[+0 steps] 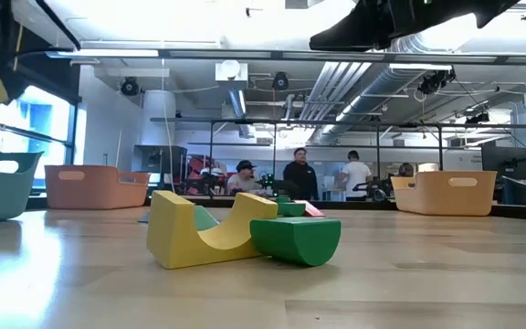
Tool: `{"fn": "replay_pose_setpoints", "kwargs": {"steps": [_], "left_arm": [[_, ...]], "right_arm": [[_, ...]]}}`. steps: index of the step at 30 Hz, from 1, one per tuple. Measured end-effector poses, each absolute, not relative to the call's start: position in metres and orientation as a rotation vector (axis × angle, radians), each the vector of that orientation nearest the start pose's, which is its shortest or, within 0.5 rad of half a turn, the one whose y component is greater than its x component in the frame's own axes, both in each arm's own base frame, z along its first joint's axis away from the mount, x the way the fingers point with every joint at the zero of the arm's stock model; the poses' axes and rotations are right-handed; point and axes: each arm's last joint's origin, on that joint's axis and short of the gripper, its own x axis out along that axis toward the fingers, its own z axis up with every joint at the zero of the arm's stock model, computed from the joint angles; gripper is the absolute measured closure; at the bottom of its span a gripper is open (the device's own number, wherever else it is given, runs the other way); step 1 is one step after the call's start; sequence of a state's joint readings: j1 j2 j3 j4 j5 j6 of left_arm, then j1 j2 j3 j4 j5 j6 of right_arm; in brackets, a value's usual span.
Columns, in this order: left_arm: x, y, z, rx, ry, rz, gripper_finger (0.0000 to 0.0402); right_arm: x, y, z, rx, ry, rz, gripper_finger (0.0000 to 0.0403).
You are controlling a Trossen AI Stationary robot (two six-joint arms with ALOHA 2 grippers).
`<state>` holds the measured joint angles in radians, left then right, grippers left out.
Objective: Sort blocks by size
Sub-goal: Put the blue arch block into the blue bin, then put the red half circle block into the orange bin
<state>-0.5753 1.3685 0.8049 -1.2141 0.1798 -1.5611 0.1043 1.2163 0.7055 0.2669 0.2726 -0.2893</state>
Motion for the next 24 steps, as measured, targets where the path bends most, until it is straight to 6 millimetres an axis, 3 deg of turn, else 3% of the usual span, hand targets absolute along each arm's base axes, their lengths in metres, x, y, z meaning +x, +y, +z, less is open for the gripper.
{"fn": "replay_pose_setpoints", "kwargs": {"steps": [5, 11, 17, 20, 24], "left_arm": [[0.158, -0.093, 0.185, -0.722, 1.693, 0.883, 0.0260], [0.154, -0.083, 0.189, -0.680, 1.798, 0.884, 0.0194], [0.143, -0.069, 0.228, -0.645, 1.860, 0.946, 0.0150], [0.146, -0.065, 0.249, -0.680, 1.689, 0.875, 0.0146], [0.157, -0.059, 0.271, -0.652, 1.293, 0.770, 0.0145]], "right_arm": [[0.264, 0.020, 0.261, -0.338, 0.263, -0.131, 0.0238], [0.264, 0.020, 0.261, -0.340, 0.264, -0.131, 0.0238], [0.263, 0.020, 0.259, -0.343, 0.278, -0.129, 0.0238], [0.263, 0.020, 0.257, -0.347, 0.303, -0.125, 0.0238], [0.262, 0.016, 0.251, -0.345, 0.356, -0.090, 0.0238]]}}
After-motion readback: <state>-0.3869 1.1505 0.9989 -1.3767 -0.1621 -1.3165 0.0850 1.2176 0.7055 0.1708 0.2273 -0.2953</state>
